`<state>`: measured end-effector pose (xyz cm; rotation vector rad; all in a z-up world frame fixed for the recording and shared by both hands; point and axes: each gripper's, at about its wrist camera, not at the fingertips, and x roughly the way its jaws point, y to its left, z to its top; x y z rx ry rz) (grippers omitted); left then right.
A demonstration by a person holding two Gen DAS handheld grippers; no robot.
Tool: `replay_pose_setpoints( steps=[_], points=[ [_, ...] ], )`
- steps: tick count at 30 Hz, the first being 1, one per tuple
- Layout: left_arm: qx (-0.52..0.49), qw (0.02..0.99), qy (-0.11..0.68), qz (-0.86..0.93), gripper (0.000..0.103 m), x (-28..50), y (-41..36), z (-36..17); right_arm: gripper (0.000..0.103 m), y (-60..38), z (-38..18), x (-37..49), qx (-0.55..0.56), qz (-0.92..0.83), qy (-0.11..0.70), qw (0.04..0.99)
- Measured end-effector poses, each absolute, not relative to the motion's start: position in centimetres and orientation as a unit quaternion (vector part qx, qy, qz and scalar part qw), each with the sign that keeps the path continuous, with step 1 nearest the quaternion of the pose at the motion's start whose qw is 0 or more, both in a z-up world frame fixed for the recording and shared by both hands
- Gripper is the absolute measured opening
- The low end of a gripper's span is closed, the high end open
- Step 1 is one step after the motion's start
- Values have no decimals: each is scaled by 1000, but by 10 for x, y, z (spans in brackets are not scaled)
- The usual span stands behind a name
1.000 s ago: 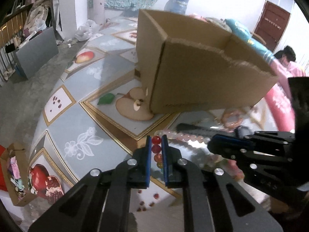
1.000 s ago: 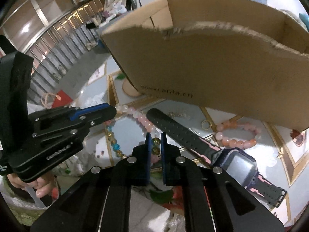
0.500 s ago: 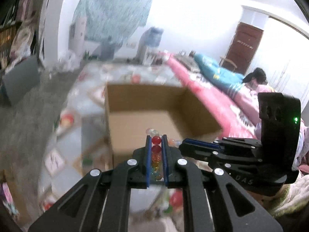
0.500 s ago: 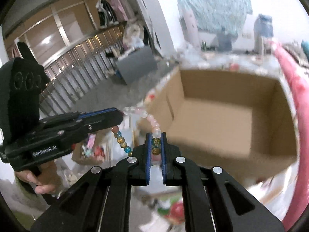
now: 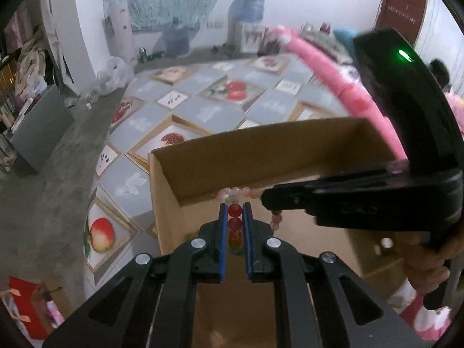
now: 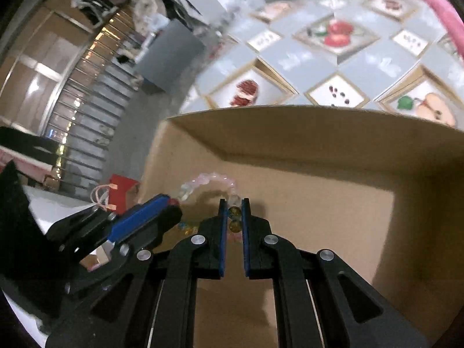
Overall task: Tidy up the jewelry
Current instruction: 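Carry the bracelet into the cardboard box and open the left gripper, then move the right gripper to the black smartwatch face and grasp it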
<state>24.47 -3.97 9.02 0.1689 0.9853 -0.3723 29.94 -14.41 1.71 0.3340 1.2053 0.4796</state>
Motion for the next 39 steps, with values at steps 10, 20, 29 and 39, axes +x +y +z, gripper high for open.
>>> replay_pose_setpoints(
  steps=[10,20,29,39],
  points=[
    [92,862,478,-143,21,264,-43,77,20,-151,12,326,185,223,559,777],
    [43,906,389,-160,24,180,-9,140,72,-161,112,220,101,196,408,886],
    [14,922,359,-147,26,85,31,143,95,-133,133,110,-58,157,354,920],
    [-26,911,386,-142,27,30,51,96,95,-147,85,60,-75,124,367,919]
  ],
)
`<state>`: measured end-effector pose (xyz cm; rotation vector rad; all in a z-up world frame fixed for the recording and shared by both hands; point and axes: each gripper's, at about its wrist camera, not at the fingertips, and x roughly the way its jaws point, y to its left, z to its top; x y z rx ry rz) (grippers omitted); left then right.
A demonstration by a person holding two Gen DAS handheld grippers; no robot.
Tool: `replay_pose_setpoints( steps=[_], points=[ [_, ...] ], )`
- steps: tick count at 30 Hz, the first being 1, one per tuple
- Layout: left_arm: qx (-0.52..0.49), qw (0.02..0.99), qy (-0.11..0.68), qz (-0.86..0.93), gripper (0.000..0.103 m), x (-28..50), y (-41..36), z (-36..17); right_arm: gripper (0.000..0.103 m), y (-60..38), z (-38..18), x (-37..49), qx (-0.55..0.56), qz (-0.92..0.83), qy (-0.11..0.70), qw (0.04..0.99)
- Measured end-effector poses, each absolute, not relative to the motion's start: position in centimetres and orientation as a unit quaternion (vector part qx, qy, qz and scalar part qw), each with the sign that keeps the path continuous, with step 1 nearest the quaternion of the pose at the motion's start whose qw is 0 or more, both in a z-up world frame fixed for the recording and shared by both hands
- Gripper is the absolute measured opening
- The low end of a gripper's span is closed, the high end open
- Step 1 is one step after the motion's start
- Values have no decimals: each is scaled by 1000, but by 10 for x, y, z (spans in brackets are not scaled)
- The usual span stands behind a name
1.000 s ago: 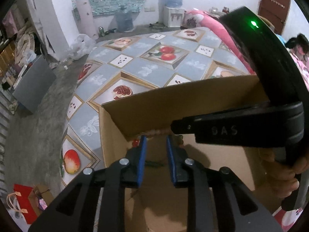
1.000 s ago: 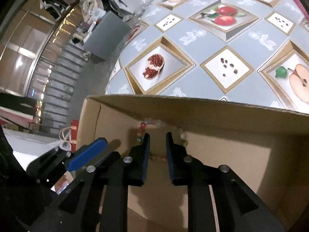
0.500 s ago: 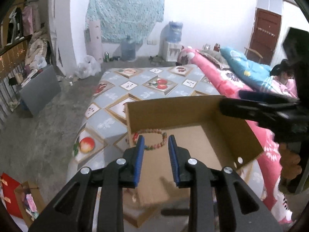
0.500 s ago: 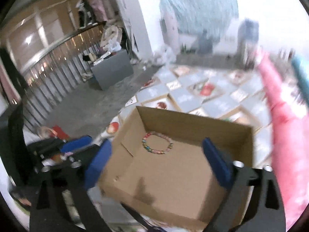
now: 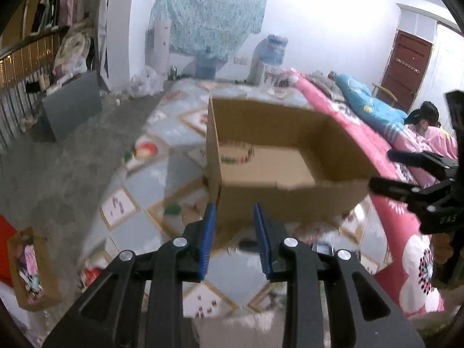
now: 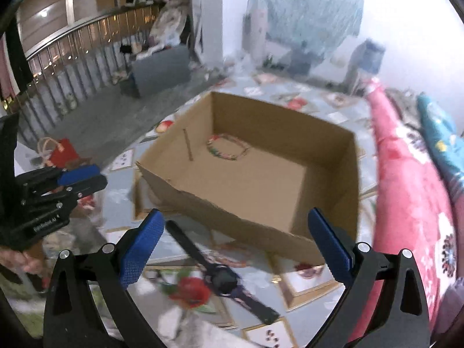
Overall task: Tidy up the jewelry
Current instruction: 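Move the right gripper to the black smartwatch face and grasp it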
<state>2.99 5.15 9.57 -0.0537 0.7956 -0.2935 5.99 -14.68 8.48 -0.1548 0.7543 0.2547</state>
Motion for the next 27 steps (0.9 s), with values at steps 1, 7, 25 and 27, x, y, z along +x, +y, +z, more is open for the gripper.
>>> replay_pose_setpoints(
  steps=[1,7,25,27],
  points=[
    [-24,908,393,-142,27,28,50,88,95,-152,77,52,-78,121,357,923],
    [-32,882,439,-167,27,29,36,38,94,-168,31,31,-56,98,373,921],
    [-39,849,493,-186,45,85,-2,-13,60,-156,-58,36,-21,131,449,884],
    [-33,846,500,-182,45,89,-5,-16,60,-152,-58,33,-33,130,442,887]
  ],
)
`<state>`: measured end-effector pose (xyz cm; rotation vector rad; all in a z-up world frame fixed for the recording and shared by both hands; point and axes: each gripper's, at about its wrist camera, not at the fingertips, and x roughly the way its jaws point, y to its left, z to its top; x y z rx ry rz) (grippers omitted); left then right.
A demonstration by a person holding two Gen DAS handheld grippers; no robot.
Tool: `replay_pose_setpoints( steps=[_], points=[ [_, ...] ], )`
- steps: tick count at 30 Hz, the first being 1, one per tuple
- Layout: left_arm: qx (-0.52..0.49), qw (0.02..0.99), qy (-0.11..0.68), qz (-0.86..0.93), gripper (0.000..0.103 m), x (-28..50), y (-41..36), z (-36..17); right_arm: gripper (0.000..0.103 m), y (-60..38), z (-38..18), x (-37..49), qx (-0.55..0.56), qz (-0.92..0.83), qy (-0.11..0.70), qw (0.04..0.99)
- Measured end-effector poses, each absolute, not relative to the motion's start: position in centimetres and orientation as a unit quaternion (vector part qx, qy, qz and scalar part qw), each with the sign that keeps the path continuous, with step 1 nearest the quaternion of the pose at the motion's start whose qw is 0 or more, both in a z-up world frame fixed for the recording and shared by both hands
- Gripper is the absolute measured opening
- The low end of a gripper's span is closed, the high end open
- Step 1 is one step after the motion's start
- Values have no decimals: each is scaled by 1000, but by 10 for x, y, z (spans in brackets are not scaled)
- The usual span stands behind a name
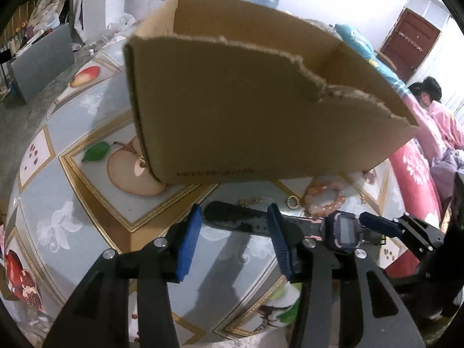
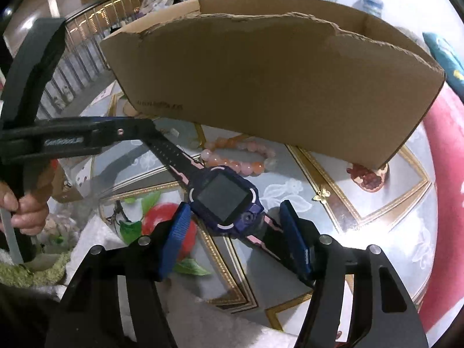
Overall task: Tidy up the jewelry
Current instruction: 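Move the right gripper to the black smartwatch face and grasp it, then close the left gripper on the watch strap while the right gripper holds the watch face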
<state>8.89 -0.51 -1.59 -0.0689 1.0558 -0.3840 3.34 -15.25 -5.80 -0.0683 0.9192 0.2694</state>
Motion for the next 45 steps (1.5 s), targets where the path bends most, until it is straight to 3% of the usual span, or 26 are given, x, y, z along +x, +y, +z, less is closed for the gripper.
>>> replay_pose_setpoints(
  steps=[15,22,45],
  points=[
    [-17,850,495,-178,48,95,-14,-17,60,-155,-57,28,-41,139,430,891],
    [-64,835,504,-213,50,93,-11,-16,59,-160,-57,29,-35,147,428,891],
    [-24,851,472,-230,50,71,-29,0,59,-161,-59,26,-45,155,421,893]
  ],
)
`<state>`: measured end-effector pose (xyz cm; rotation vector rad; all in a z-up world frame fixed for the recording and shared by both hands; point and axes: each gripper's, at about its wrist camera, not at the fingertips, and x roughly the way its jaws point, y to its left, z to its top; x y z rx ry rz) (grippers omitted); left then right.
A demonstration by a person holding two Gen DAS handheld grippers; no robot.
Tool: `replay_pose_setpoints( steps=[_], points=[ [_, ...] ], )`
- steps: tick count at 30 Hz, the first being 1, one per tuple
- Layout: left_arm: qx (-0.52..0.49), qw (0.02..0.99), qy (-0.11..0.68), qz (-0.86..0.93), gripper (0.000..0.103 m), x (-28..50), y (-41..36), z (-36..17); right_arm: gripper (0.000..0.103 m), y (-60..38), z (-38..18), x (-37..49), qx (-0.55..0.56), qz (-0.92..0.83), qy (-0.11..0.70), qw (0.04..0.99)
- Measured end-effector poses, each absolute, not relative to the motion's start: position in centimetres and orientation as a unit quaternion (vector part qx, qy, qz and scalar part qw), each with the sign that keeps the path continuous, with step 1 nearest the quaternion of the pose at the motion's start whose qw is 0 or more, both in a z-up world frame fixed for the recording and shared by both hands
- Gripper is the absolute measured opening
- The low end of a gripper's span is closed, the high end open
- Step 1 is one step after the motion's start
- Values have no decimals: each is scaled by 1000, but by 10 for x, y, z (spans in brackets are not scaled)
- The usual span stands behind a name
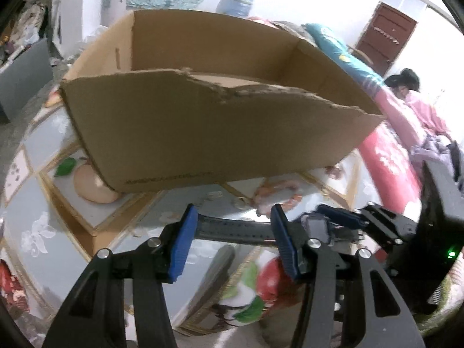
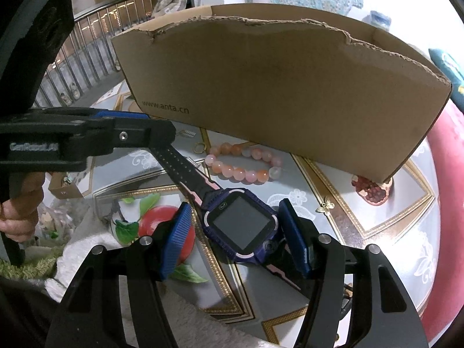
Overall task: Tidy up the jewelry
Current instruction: 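Close the left gripper on the watch strap while the right gripper holds the watch face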
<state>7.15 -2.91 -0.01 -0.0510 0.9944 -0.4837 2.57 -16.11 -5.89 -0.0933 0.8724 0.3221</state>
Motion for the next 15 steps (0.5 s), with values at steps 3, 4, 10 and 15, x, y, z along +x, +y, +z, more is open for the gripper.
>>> replay_pose_setpoints(
  steps=[3,4,10,15],
  points=[
    [-23,845,492,-208,50,77,-23,-8,59,-158,-60,26,-44,155,420,893],
    [-30,839,503,-206,50,79,-21,-13,59,-158,-60,27,-45,155,420,893],
    [-27,833,513,-204,54,81,-24,-17,59,-158,-60,27,-44,156,421,893],
    [-59,821,524,-219,54,84,-20,-19,59,-157,-60,28,-44,156,420,893]
  ],
)
